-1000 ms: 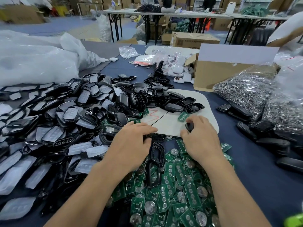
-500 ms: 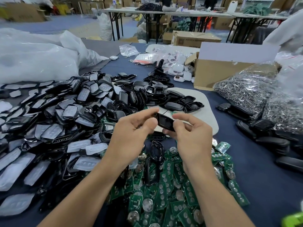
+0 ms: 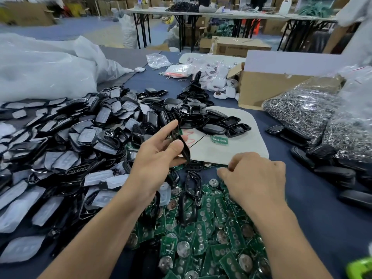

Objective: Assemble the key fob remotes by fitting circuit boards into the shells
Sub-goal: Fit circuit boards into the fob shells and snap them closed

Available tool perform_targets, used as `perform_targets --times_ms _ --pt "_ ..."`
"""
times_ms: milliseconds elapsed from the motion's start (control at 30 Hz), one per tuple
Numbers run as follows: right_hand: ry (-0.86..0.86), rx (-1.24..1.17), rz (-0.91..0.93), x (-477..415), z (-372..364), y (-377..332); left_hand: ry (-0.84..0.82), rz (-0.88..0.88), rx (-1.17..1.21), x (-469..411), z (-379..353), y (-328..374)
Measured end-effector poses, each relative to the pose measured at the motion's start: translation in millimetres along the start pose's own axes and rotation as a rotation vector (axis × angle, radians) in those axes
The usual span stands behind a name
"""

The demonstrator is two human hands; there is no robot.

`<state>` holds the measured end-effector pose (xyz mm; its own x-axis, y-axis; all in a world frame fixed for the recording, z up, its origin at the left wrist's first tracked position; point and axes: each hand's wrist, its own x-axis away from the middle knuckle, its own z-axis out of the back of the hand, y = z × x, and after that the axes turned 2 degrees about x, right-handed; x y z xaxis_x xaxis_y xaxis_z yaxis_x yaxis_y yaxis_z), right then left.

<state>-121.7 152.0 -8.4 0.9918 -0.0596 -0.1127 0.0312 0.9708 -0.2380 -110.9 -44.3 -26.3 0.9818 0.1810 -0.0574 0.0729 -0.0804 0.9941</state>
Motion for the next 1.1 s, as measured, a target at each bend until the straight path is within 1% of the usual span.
perform_targets --times_ms 100,200,233,300,367,467,533,567,633,700,800,900,967,1100 --pt "-0.042 0.019 0.031 2.8 0.4 -6.1 -0.005 0.036 0.035 -0.6 -0.7 -1.9" --pt "-0.035 0.076 0.067 3.8 0.6 -8.7 -0.002 0.059 0.079 0.4 -0.4 -0.4" --pt "-0.021 0.059 0.077 4.4 -0.8 -8.8 -0.003 0.068 0.097 1.1 -0.4 0.6" --pt "0.000 -0.092 0.078 4.6 -3.8 -9.2 -0.011 0.080 0.135 2.4 -0.8 2.1" --pt "-0.011 -0.401 0.037 0.3 -8.1 -8.7 -0.037 0.091 0.139 3.0 -0.7 3.0" --pt "-0.015 -0.873 -0.043 -2.0 -12.2 -11.6 -0.138 0.123 0.131 3.7 -0.6 5.4" --pt "-0.077 -1.191 -0.090 -2.0 -12.9 -15.0 -0.191 0.159 0.168 3.3 -0.3 6.3" --pt "-0.102 -1.290 -0.098 -2.4 -13.2 -16.0 -0.207 0.178 0.194 2.8 0.1 6.4" --pt "-0.122 -1.318 -0.086 -2.7 -11.9 -16.4 -0.227 0.208 0.234 1.9 1.3 6.4" --pt "-0.118 -1.374 -0.132 -3.8 -10.1 -15.3 -0.234 0.230 0.262 1.2 3.1 6.8" --pt "-0.172 -1.601 -0.260 -2.9 -6.4 -15.9 -0.230 0.248 0.264 0.4 3.9 7.3" --pt "-0.277 -1.789 -0.300 -0.9 -1.8 -18.3 -0.217 0.264 0.238 0.0 2.0 6.9" --pt "-0.288 -1.819 -0.298 -0.9 -0.8 -18.5 -0.207 0.262 0.223 -0.2 0.8 6.9" --pt "-0.252 -1.711 -0.256 -1.6 -4.1 -18.8 -0.172 0.255 0.210 -1.0 1.6 7.4"
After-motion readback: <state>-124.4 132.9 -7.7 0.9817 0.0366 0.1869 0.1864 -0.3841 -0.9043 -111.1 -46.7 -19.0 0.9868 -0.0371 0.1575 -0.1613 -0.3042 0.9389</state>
